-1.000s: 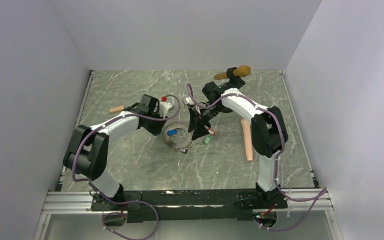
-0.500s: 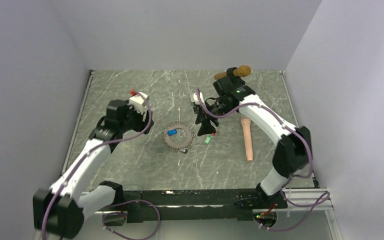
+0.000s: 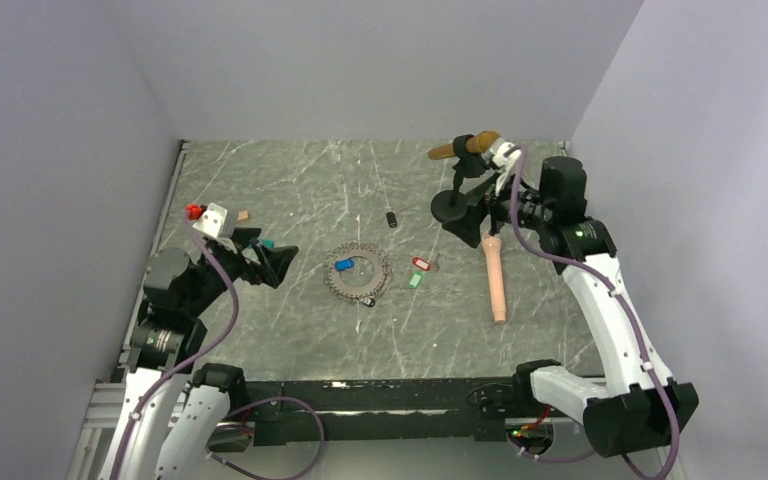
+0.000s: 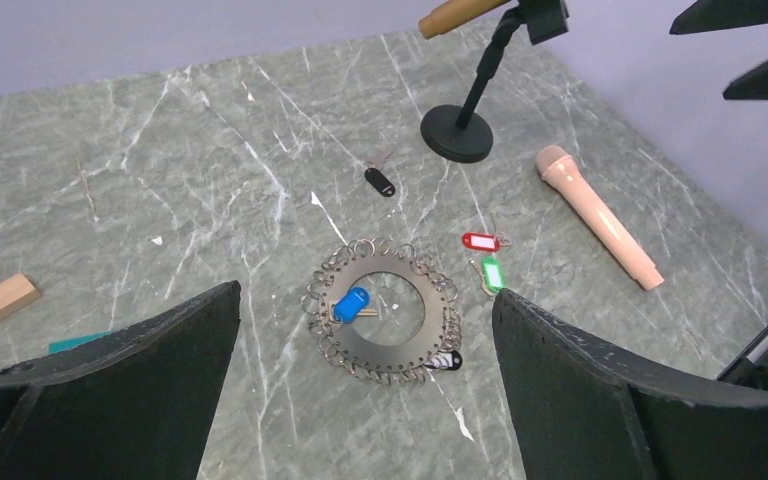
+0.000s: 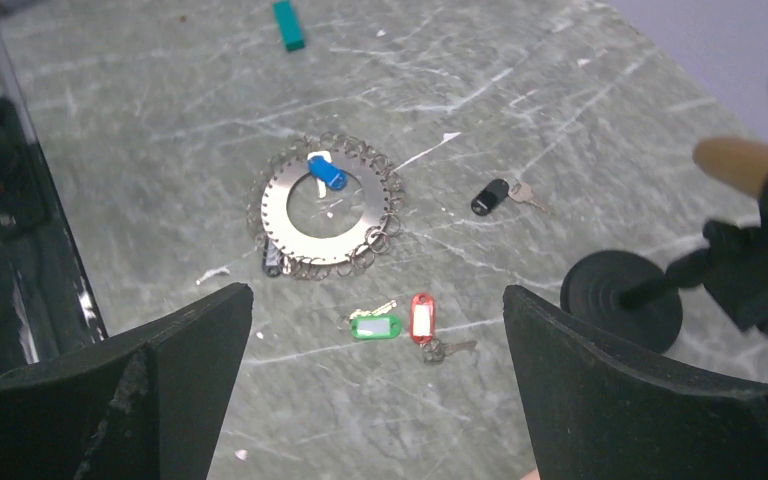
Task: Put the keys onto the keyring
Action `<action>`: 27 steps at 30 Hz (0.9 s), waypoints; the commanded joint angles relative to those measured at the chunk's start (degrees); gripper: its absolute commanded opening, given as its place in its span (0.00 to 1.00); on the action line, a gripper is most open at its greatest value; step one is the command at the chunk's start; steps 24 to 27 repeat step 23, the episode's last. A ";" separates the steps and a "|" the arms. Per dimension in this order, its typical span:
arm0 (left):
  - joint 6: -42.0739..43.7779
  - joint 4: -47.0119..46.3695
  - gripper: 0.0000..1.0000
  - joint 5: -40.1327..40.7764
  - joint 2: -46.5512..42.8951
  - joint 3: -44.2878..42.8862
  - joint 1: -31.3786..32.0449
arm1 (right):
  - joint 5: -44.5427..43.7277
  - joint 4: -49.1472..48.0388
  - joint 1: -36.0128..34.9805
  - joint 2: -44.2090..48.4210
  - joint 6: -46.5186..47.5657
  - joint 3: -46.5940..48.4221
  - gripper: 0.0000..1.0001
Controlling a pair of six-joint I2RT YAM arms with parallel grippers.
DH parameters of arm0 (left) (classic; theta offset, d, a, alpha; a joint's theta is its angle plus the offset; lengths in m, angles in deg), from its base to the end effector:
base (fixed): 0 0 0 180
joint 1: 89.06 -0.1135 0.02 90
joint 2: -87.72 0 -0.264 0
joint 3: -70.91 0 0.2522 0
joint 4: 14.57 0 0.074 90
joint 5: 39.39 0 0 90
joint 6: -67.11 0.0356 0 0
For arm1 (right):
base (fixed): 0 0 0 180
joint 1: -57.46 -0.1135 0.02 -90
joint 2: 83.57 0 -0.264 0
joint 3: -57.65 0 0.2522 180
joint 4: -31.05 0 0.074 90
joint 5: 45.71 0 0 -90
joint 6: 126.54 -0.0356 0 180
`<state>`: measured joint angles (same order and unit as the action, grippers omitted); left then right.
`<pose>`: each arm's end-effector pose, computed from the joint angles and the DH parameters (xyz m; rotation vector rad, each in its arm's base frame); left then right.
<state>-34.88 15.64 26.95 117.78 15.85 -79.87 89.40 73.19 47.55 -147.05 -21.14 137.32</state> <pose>0.1223 -0.0343 0.3426 0.2770 1.6688 -0.6209 0.2256 0.0650 0.3767 -0.8929 1.7362 0.7273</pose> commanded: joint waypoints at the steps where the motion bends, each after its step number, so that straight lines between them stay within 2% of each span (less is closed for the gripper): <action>1: -0.76 6.08 0.99 0.56 -3.39 -3.51 -0.31 | -3.14 -7.67 3.60 5.17 -14.80 -1.68 1.00; 6: -1.12 7.56 0.99 0.63 -6.45 -2.32 -0.31 | -9.03 -12.69 8.04 9.07 -23.79 -5.45 1.00; 11: -0.51 7.96 0.99 1.28 -8.68 -0.52 -0.31 | -6.08 -17.00 11.26 10.48 -29.23 -9.02 1.00; 14: 0.18 7.54 0.99 1.60 -9.01 0.04 -0.31 | -8.21 -17.16 12.42 10.61 -31.60 -9.29 1.00; 27: 1.84 8.36 0.99 1.74 -9.47 1.34 -0.31 | -7.98 -19.36 14.02 10.93 -32.08 -10.45 1.00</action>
